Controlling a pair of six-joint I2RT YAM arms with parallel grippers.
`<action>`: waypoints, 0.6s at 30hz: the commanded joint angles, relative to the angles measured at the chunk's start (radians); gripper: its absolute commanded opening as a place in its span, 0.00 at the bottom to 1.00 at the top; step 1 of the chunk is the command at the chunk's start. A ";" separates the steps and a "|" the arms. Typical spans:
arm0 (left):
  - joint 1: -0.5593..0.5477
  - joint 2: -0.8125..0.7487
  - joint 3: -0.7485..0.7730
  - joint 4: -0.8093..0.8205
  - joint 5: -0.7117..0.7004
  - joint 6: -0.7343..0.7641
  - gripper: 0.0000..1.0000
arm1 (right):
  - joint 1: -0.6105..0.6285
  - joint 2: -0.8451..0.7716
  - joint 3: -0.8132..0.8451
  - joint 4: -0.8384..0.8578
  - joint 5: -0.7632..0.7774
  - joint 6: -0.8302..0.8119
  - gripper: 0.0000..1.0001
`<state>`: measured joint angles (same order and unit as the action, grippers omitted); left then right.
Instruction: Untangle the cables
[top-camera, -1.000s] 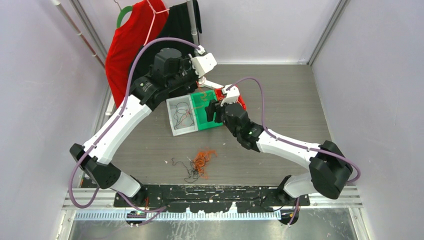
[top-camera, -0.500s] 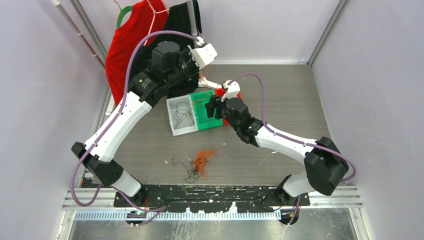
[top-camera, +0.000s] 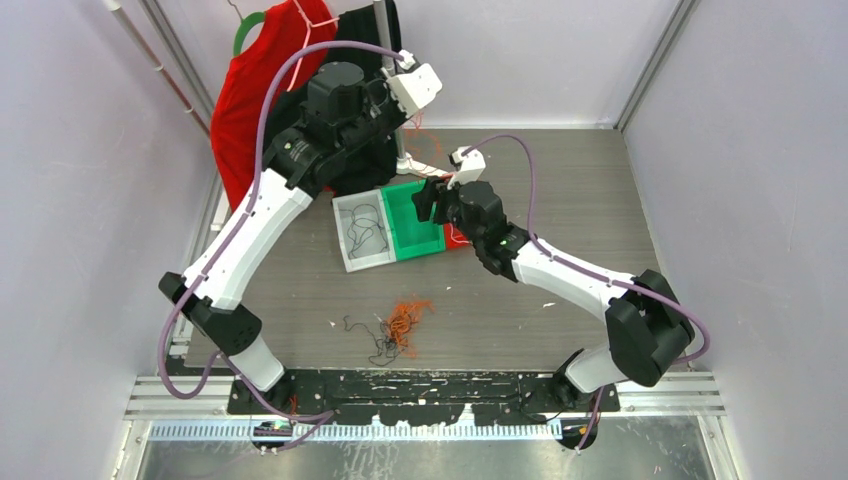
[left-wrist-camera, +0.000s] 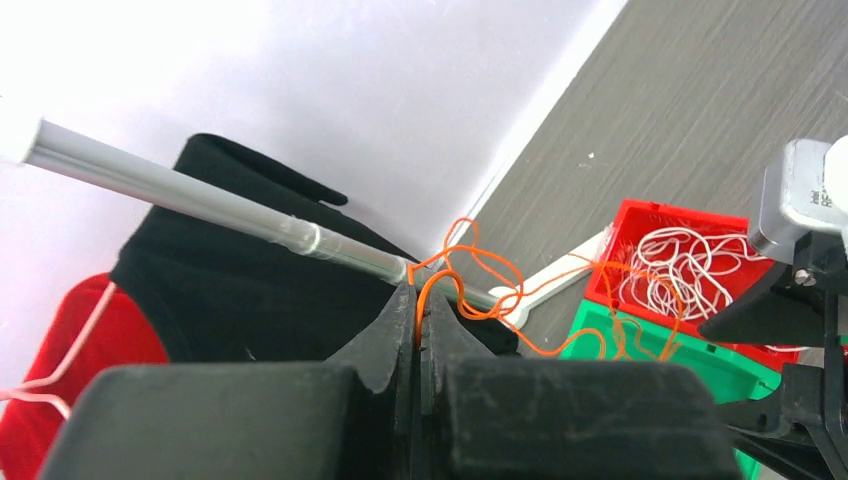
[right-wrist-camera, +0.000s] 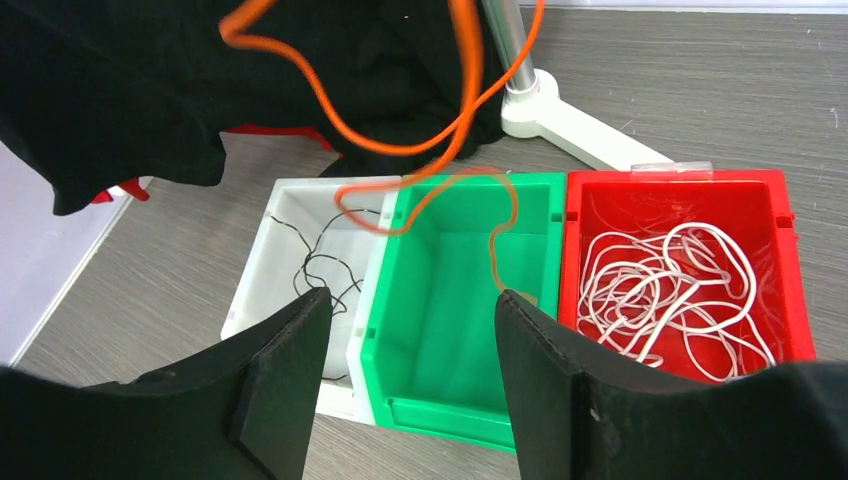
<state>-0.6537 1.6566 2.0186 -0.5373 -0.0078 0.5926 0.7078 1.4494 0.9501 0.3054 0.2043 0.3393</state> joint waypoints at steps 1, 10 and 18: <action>-0.004 -0.017 0.029 0.036 -0.002 0.013 0.00 | -0.012 -0.004 0.044 0.031 -0.023 -0.002 0.65; -0.008 -0.055 -0.158 0.064 0.009 0.013 0.00 | -0.029 0.009 0.005 0.037 -0.029 0.006 0.65; -0.009 -0.051 -0.262 0.084 -0.007 0.001 0.00 | -0.043 -0.008 -0.042 0.037 -0.007 0.005 0.62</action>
<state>-0.6594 1.6405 1.7878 -0.5228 -0.0071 0.6029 0.6727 1.4651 0.9325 0.3065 0.1841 0.3401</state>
